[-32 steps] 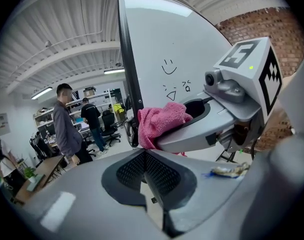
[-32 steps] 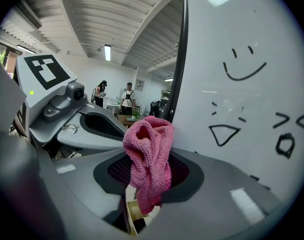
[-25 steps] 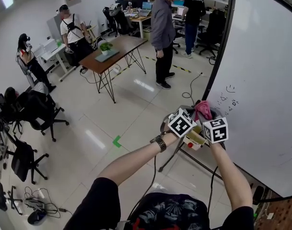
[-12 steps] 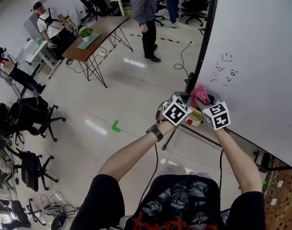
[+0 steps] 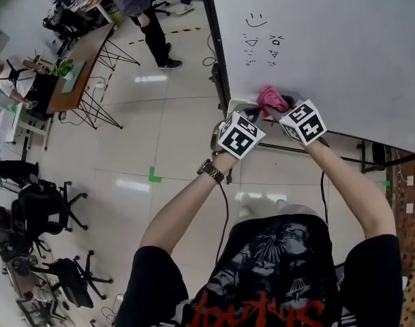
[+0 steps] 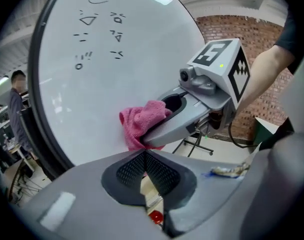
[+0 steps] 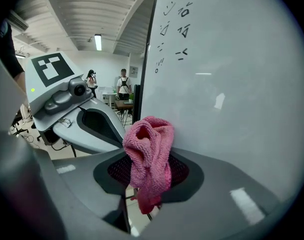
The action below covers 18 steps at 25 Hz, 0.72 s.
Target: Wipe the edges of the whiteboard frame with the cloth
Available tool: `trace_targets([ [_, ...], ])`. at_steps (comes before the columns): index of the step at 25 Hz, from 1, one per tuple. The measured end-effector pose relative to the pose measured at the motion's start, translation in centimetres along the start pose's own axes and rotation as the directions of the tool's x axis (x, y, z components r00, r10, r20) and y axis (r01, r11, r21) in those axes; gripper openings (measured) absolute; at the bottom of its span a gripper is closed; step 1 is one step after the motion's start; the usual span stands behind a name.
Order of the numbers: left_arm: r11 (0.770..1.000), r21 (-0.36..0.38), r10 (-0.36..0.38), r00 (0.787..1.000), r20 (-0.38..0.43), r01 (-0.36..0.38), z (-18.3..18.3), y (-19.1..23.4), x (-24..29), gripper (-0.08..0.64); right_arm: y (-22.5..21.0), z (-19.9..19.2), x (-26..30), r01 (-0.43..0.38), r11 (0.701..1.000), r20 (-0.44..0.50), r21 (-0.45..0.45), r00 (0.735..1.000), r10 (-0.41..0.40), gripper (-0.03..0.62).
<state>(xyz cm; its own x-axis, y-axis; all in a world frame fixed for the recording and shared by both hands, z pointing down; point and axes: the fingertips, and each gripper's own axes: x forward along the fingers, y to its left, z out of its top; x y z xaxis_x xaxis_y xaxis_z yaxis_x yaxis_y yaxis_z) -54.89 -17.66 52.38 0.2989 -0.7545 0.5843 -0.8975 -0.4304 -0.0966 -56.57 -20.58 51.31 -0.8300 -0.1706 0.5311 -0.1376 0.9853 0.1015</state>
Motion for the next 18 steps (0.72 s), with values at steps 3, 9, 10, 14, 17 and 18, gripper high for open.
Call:
trace_targets([
  [3,0.999,0.003,-0.044,0.998,-0.034,0.044,-0.4,-2.0,1.6,-0.003,-0.1,-2.2,-0.1,-0.013,0.999,-0.044,0.035,0.999,0.015,0.130],
  [9,0.997,-0.050,-0.064,0.996,-0.061,0.061,-2.4,-2.7,3.8,-0.003,-0.4,-5.5,1.8,-0.070,0.994,-0.098,0.083,0.992,0.078,0.129],
  [10,0.996,-0.069,-0.067,0.995,-0.069,0.063,-3.1,-2.9,4.1,-0.003,-0.2,-6.2,2.2,-0.079,0.992,-0.105,0.094,0.991,0.089,0.130],
  [14,0.986,-0.158,-0.060,0.996,-0.066,0.049,-5.4,-2.8,4.5,-0.003,0.9,-8.5,4.6,-0.140,0.981,-0.132,0.133,0.979,0.158,0.130],
  [17,0.971,-0.239,-0.027,0.999,-0.030,0.019,-5.3,-2.0,4.5,-0.003,0.8,-9.6,6.1,-0.195,0.971,-0.157,0.140,0.964,0.217,0.127],
  [18,0.964,-0.267,-0.016,1.000,-0.023,0.009,-5.1,-1.7,4.5,-0.003,0.7,-10.1,6.6,-0.215,0.966,-0.170,0.145,0.956,0.238,0.127],
])
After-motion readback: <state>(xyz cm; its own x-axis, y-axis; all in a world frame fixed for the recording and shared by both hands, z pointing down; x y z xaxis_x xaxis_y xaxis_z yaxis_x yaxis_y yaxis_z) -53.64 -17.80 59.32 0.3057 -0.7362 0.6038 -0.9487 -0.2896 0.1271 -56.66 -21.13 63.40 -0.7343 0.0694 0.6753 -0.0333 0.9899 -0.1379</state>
